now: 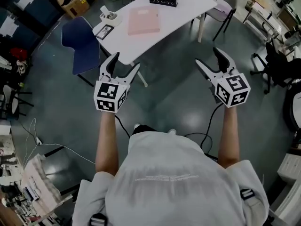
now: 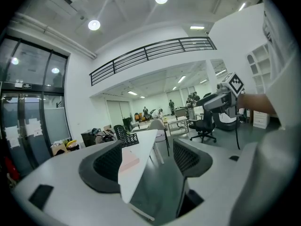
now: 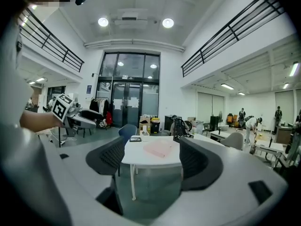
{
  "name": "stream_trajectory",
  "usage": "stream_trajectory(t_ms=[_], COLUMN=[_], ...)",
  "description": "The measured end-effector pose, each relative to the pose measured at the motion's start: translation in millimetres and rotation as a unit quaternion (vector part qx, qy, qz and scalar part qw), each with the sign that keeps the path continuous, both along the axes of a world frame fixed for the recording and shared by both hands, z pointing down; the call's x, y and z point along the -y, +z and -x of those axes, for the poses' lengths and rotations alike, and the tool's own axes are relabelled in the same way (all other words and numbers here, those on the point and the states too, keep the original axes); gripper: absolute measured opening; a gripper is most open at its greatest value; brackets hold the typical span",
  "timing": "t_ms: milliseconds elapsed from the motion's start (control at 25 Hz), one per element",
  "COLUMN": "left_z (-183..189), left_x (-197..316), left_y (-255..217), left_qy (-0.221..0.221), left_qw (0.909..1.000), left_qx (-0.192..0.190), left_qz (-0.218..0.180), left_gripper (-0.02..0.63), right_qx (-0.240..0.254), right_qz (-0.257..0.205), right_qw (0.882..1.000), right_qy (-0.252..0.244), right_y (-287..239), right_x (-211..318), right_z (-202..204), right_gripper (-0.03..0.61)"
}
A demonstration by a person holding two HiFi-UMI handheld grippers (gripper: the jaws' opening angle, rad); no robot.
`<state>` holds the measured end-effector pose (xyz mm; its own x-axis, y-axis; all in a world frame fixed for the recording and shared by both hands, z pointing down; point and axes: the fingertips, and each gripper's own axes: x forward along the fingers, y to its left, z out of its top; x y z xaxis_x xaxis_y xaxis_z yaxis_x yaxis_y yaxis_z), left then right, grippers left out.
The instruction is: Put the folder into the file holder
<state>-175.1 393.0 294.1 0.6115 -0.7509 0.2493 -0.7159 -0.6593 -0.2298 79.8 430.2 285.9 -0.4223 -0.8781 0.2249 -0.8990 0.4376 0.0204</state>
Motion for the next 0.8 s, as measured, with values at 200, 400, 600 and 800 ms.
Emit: stream_trajectory(t_ms=[200,400,600,800], left_z=[-12.3,-24.8,-39.6,-56.4], left_x=[4.5,31.3,81.6,150.5], left_y=[2.3,15.7,34.4,44.3], left_qy=[-0.006,-0.007,-0.014,-0.021], left_qw=[0.9999,0.9998,0.9997,0.9995], left_qx=[0.008,0.006,-0.001,-0.005], left_qz=[0.005,0.015,0.022,0.022], left_gripper=[0.347,0.347,0.347,0.347], right_qx=[0.023,0.030,0.012,-0.012], right_qz=[0.012,0.025,0.040,0.051], right_qw=[1.000,0.999,0.999,0.998], right_qy=[0.015,0.024,0.034,0.037], right_y=[9.8,19.9,31.5,29.9], right_x=[7.3,25.8,63.6,129.7], right_z=[-21.9,-37.9,-64.2,-85.8], right_gripper=[0.348,0.345,0.337,0.314])
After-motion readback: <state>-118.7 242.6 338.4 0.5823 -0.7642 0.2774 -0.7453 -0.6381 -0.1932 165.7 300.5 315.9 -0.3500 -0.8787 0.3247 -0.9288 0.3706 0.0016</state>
